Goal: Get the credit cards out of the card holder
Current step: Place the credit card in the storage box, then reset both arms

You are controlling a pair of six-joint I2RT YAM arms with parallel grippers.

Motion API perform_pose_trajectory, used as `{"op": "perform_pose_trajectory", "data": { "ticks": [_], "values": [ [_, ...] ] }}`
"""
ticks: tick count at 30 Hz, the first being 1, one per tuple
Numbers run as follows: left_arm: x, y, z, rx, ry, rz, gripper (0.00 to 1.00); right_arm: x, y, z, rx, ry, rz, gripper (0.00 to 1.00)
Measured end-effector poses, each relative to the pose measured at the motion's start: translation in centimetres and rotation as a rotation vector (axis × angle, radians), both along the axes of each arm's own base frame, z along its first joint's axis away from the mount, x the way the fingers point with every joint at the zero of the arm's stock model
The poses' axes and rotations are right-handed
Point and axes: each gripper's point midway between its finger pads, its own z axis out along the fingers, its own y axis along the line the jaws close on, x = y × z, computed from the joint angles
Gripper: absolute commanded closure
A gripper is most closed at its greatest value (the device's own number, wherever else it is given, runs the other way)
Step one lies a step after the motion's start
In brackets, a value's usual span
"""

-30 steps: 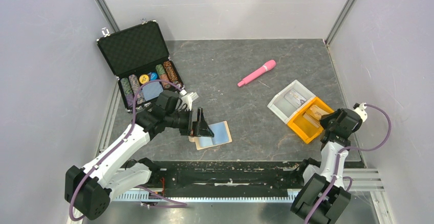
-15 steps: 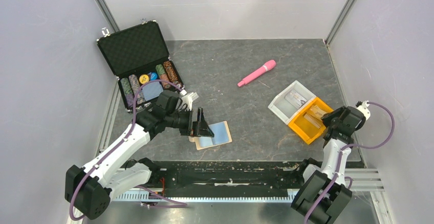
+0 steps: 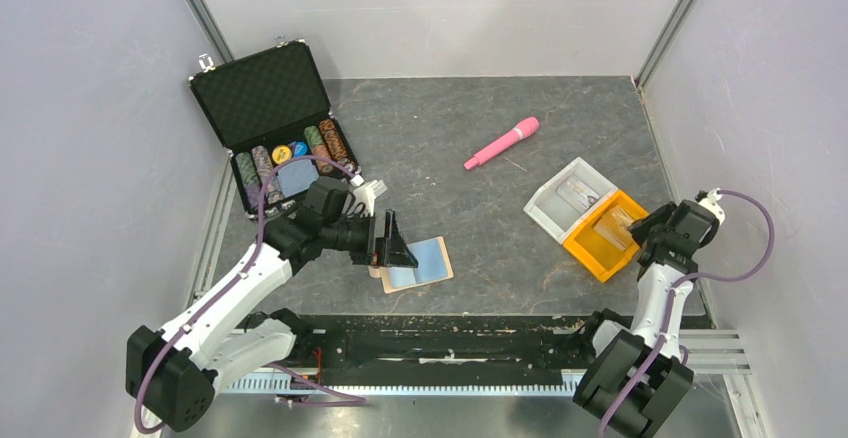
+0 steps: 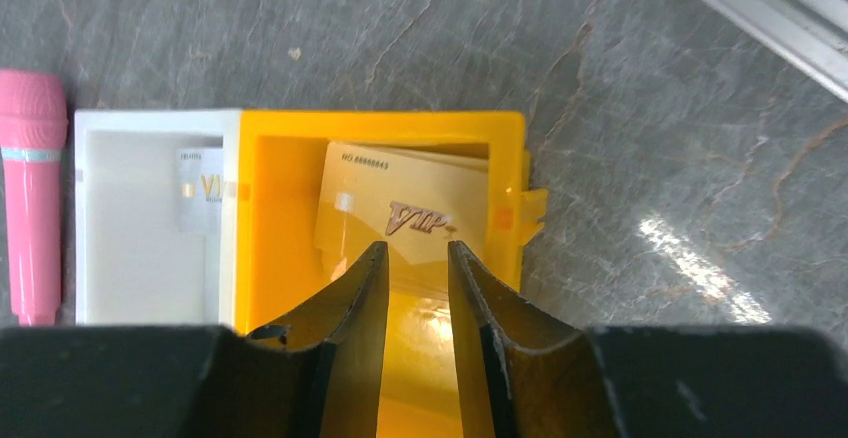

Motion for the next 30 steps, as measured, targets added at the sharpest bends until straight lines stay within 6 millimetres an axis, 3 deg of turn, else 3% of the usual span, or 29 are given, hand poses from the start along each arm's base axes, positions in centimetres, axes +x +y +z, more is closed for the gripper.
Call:
{"op": "perform_pose_trajectory", "data": {
  "ticks": [5, 9, 11, 12, 15, 20, 24, 30],
  "values": [
    [0.2, 0.2, 0.3, 0.001, -0.023, 0.012, 0.00, 0.3, 2.4, -0.3, -0.003, 0.038, 0.113, 0.66],
    [0.7, 0.2, 1.1, -0.002, -0.065, 0.031, 0.00, 1.4, 5.8, 1.7, -0.049, 0.015, 0.261, 0.63],
    [1.1, 0.3, 2.0, -0.009, -0.101, 0.045, 0.00, 1.9, 7.1, 2.9, -0.072, -0.009, 0.313, 0.55],
    [1.4, 0.3, 2.6, -0.013, -0.124, 0.054, 0.00, 2.3, 8.8, 3.9, -0.089, -0.033, 0.379, 0.51],
    [2.4, 0.3, 4.9, -0.035, -0.202, 0.082, 0.00, 2.5, 11.5, 5.6, -0.119, -0.083, 0.479, 0.37],
    [4.6, 0.7, 8.9, -0.050, -0.340, 0.165, 0.00, 1.8, 15.1, 8.2, -0.175, -0.170, 0.623, 0.02],
    [6.1, 1.1, 10.5, -0.044, -0.408, 0.230, 0.00, 1.4, 16.1, 10.0, -0.247, -0.218, 0.714, 0.02],
    [7.2, 1.7, 10.9, -0.031, -0.446, 0.291, 0.00, 0.2, 18.3, 11.2, -0.268, -0.283, 0.870, 0.02]
  ]
}}
